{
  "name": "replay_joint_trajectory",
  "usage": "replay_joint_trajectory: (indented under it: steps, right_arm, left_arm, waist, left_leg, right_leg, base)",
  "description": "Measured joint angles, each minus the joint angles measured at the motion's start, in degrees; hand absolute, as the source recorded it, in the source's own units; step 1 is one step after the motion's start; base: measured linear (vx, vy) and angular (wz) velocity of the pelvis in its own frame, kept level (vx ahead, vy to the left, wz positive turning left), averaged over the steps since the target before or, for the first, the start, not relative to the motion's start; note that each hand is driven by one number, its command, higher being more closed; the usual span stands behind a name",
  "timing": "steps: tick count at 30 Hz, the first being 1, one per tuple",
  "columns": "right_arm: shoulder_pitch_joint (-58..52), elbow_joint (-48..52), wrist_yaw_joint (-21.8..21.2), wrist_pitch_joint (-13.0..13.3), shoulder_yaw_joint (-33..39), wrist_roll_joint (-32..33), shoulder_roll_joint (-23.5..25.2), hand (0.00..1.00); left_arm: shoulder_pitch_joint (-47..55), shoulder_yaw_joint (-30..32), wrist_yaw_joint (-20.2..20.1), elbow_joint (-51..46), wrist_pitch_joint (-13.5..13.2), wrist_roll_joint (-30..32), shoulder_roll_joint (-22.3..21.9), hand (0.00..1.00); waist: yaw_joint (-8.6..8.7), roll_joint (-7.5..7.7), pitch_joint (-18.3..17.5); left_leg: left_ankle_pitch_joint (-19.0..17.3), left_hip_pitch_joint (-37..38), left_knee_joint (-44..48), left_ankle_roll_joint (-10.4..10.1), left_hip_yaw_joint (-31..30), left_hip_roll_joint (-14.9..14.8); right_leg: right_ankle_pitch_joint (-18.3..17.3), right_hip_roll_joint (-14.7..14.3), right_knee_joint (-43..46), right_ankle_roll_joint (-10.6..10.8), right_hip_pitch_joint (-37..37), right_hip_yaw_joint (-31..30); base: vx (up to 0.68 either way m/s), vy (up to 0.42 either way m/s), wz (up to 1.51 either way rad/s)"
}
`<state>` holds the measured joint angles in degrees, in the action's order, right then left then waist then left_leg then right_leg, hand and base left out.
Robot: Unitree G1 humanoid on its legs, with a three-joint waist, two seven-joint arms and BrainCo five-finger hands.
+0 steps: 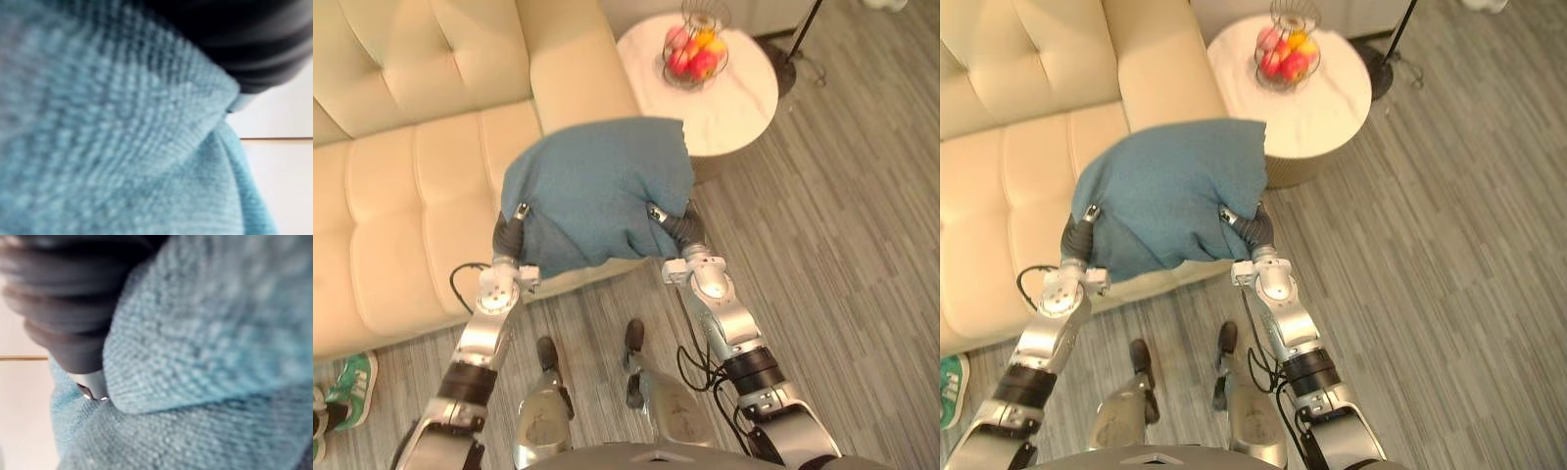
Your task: Pick up cushions and gather them together orderly.
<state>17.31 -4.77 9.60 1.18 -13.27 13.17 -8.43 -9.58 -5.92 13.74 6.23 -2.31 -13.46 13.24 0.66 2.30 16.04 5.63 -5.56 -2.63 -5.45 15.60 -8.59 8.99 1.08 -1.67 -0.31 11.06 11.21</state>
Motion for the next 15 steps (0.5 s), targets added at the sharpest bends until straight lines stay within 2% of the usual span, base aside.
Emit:
replay_joint_trajectory:
  steps: [2,7,15]
  right_arm:
    - [-2.80,2.27,-1.70,0.25,0.02,-0.08,0.13,1.00]
    - [-7.37,4.77,-4.57,0.48,0.16,-2.72,0.57,1.00]
    - [-10.95,4.83,-6.20,0.29,0.36,-7.22,0.93,1.00]
  left_arm:
    - [5.03,1.54,-0.78,-4.27,-0.03,-0.15,-3.17,1.00]
    - [13.41,3.36,-2.69,-9.80,-0.18,-1.06,-7.49,1.00]
    - [17.67,3.63,-4.17,-10.37,-0.17,-1.00,-8.55,1.00]
  waist:
    - [-0.33,-0.03,-1.62]
    - [-0.89,-0.33,-6.60]
    - [-2.07,-1.45,-9.49]
  left_leg:
    - [-0.46,2.96,-0.65,-0.05,-0.17,0.01]
    - [-1.30,5.39,-0.65,0.23,-1.10,0.54]
    - [-1.54,7.53,-0.65,1.09,-1.59,1.82]
  right_leg:
    - [-0.70,0.00,-0.06,0.37,-2.97,0.25]
    - [-1.61,0.57,-0.07,1.00,-5.71,0.72]
    - [-1.97,1.91,1.13,1.67,-7.34,0.71]
  base:
    - [0.07,0.058,0.07]
    - [0.03,0.060,0.09]
    - [-0.03,0.046,0.03]
